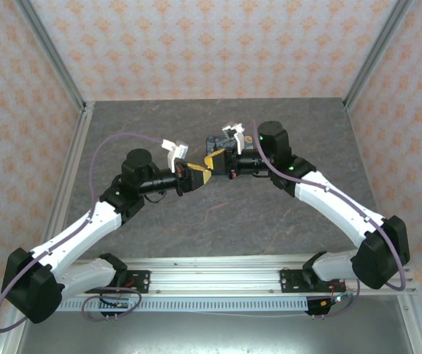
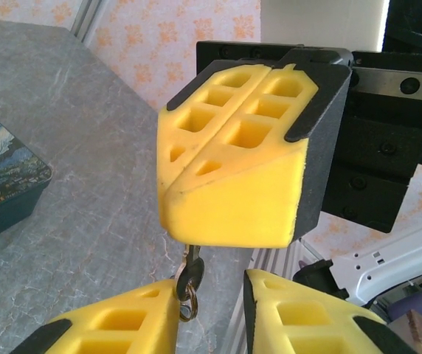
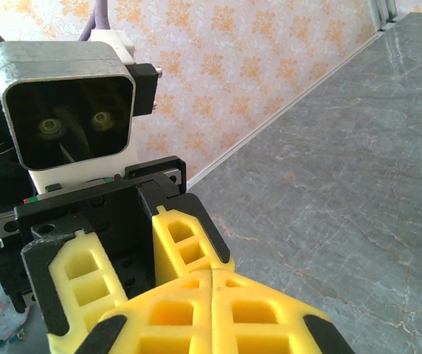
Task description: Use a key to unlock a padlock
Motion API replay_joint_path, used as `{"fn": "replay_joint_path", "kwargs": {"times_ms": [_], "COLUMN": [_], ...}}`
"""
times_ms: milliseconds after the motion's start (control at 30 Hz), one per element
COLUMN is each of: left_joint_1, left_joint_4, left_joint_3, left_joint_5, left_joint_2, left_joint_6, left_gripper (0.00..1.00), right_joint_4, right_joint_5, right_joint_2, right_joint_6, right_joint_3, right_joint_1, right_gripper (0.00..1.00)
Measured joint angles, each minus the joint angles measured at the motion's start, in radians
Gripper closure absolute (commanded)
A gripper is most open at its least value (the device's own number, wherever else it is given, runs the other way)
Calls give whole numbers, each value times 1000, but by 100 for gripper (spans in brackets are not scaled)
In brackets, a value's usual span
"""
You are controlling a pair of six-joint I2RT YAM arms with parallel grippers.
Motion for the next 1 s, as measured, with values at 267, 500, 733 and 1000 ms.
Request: {"fn": "replay_joint_path", "kwargs": {"times_ms": [267, 500, 733, 1000], "left_joint_1": [40, 45, 45, 55], "left_joint_4": [61, 97, 128, 149], "left_joint_3": [-47, -49, -50, -50], "left_joint_5": [13, 32, 47, 49], "left_joint_2": [-16, -22, -21, -2], "left_joint_6": [-50, -86, -121, -132], "left_gripper": [84, 81, 60, 59], "right_joint_4": [53, 126, 218, 254], "right_joint_5": [1, 12, 35, 37], "right_joint_2": [-5, -18, -19, -19], "right_joint_6": [40, 93, 159, 191], "right_joint_3": [-27, -62, -111, -115], "right_joint_1": [-2, -3, -3, -3], "right_gripper": [100, 100, 100, 100]}}
